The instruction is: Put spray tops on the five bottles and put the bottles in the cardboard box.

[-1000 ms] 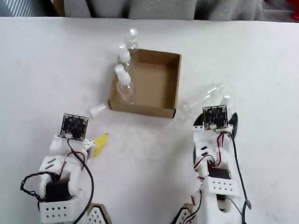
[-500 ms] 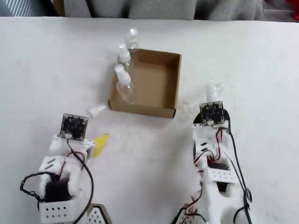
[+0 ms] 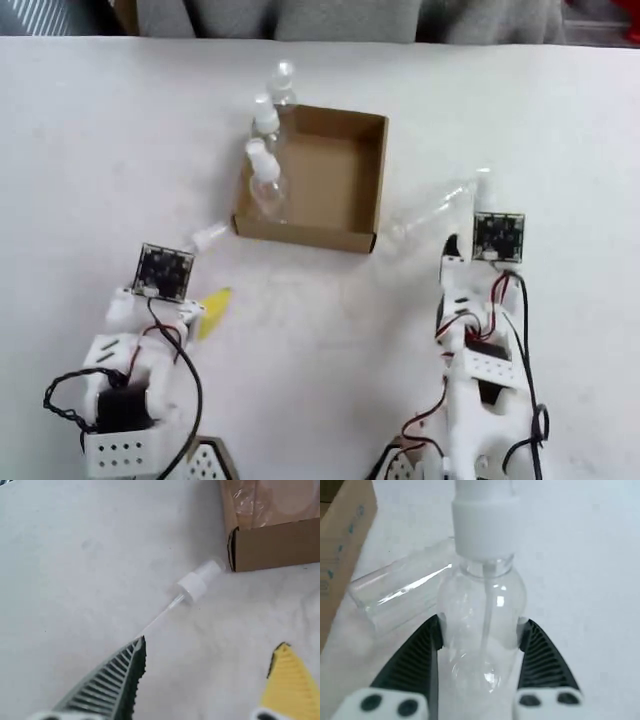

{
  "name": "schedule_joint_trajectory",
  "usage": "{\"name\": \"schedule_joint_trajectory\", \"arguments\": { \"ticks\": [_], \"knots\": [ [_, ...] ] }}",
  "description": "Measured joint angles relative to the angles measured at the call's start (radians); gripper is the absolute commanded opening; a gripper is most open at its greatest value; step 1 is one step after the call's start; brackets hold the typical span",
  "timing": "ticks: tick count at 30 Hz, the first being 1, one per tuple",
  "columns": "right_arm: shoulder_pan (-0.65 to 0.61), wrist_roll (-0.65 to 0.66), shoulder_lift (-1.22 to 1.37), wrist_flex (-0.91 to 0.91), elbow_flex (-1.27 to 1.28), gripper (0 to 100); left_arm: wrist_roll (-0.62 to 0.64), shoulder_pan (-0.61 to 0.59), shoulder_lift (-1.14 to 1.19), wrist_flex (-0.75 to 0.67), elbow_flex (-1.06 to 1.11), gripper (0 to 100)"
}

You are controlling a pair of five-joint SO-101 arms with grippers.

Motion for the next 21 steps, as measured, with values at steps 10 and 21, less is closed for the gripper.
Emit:
{"name": "schedule_joint_trajectory", "arguments": {
  "ticks": [10, 21],
  "knots": [
    [0.141, 0.0, 0.002, 0.428, -0.241, 1.6, 0.0, 0.0, 0.0, 0.0, 0.0, 38],
    [0.275, 0.1, -0.018, 0.647, -0.305, 1.6, 0.0, 0.0, 0.0, 0.0, 0.0, 38]
  ]
}}
